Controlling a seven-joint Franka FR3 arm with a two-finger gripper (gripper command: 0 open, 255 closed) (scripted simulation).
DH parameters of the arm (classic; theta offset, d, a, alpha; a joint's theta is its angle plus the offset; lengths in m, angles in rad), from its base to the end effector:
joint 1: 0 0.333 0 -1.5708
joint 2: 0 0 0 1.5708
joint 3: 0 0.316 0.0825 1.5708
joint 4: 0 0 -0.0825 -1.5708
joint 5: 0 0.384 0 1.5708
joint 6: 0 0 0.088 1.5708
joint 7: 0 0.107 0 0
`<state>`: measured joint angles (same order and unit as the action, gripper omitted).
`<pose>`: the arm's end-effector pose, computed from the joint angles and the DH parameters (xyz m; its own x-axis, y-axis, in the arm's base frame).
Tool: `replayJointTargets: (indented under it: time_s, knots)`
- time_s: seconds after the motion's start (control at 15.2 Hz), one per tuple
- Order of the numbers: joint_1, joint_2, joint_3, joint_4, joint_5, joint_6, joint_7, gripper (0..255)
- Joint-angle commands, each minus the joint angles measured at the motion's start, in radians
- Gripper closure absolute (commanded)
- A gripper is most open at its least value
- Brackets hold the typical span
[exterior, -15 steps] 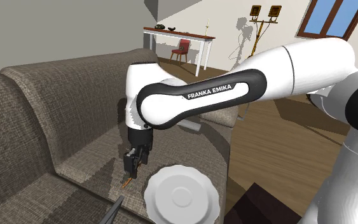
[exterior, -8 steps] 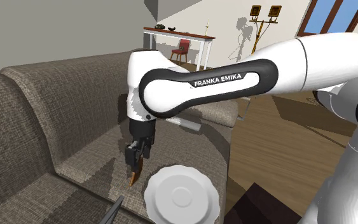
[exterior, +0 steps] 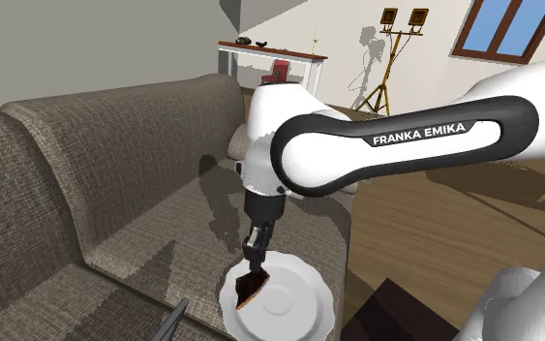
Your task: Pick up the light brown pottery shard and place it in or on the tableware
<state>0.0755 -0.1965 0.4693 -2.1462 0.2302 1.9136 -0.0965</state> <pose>0.4101 0.2776 0.4730 0.8514 0.5226 -0.0458 0.5137 -0.8483 -0.1284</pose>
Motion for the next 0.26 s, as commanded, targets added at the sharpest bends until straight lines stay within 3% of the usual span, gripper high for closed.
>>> replayJointTargets:
  time_s: [0.0, 0.2]
  knots:
    - [0.005, -0.092, -0.018, -0.082, 0.037, -0.008, -0.035, 255]
    - [0.023, -0.224, -0.050, -0.192, 0.079, -0.033, -0.075, 255]
